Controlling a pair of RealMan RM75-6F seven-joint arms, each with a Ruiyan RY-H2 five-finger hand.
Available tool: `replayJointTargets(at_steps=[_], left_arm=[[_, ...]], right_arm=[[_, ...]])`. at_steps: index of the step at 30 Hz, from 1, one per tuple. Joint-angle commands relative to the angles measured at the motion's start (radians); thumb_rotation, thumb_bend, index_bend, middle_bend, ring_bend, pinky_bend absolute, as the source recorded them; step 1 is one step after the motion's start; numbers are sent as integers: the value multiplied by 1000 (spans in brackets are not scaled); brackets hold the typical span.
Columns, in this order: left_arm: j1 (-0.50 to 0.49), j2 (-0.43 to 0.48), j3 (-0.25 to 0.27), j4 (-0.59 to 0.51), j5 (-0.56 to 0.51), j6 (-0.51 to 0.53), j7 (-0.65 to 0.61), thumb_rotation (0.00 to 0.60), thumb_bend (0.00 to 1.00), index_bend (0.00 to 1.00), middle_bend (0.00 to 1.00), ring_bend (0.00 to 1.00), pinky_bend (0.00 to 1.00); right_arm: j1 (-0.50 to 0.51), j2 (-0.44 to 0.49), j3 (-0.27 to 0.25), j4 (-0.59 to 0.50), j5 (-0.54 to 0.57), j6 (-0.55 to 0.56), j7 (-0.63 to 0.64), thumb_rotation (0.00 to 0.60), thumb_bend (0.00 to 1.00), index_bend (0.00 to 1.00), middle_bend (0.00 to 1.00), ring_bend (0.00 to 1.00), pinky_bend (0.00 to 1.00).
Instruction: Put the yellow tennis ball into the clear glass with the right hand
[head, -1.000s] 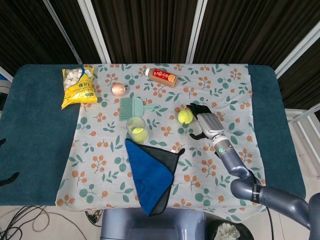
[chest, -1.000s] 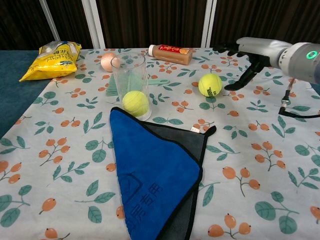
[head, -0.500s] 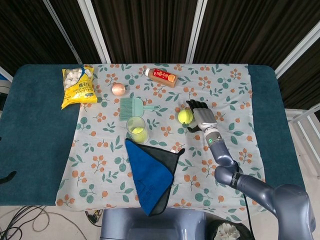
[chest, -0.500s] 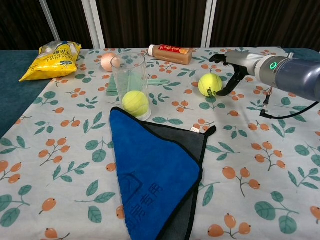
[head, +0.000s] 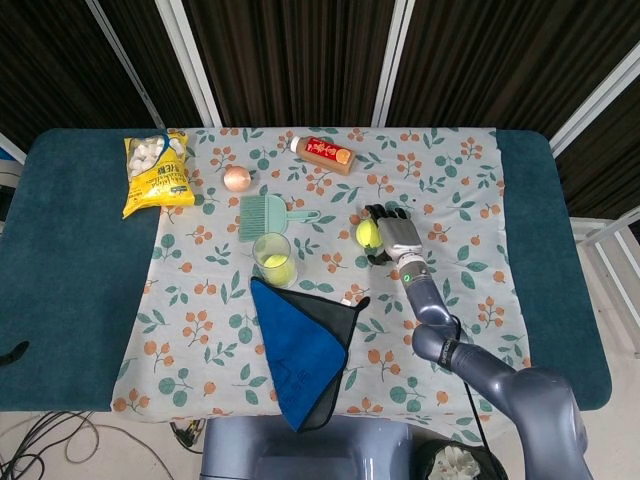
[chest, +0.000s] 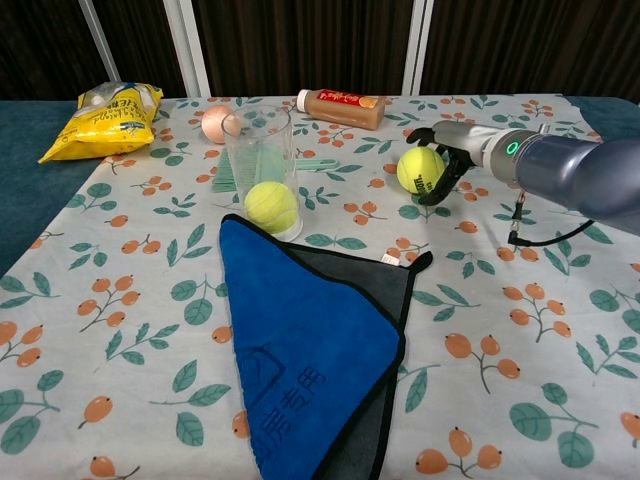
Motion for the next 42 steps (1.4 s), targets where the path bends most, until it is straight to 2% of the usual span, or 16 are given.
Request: replayJointTargets(at_steps=[1,4,9,13,18,23,27,33,38,42], left_arm=[[1,2,-2,1,-3,1,-3,600,0,127,0,4,50],[2,4,-2,1,-5,0,-5,600,0,137,0,4,50],[2,7,-1,-1,-5,-2,-6,600,0,147,0,4,50],[3,9,-1,-3,-6,-3,-8,600,0,151,0,4,50],[3,12,-1,-4,-6,-3,-14,600,0,153,0,4,50],[6,17,0,-6,0,2,-23,600,0,154,0,4,50],[8,18,-1,-7,0,4,-27,600,0,154,0,4,50],[8,17,5,-13,12,6,-20,600,0,155,0,4,50],[8,14,8,-17,20,9,-13,600,0,156,0,4,50],[7,13,10,-19,21,7,-9,600,0,156,0,4,50]], right_arm=[[12,-43,2,59,-23,21,18,600,326,171,142,225,198],[16,-67,7,94,-33,24,40,600,368,239,188,292,283],[22,-102,8,147,-64,45,64,600,532,368,288,397,403],[24,-117,12,170,-79,63,73,600,598,485,347,437,470],[21,-116,27,160,-92,100,82,600,605,512,358,446,546],[12,-79,43,104,-95,125,82,600,606,512,358,448,612],[-7,8,52,-18,-127,184,82,600,605,512,358,448,656],[-86,271,80,-431,-145,256,43,600,606,512,358,441,711],[-139,468,89,-782,-130,300,-57,600,607,512,358,435,751],[-142,540,97,-952,-90,319,-125,600,606,512,358,433,777]])
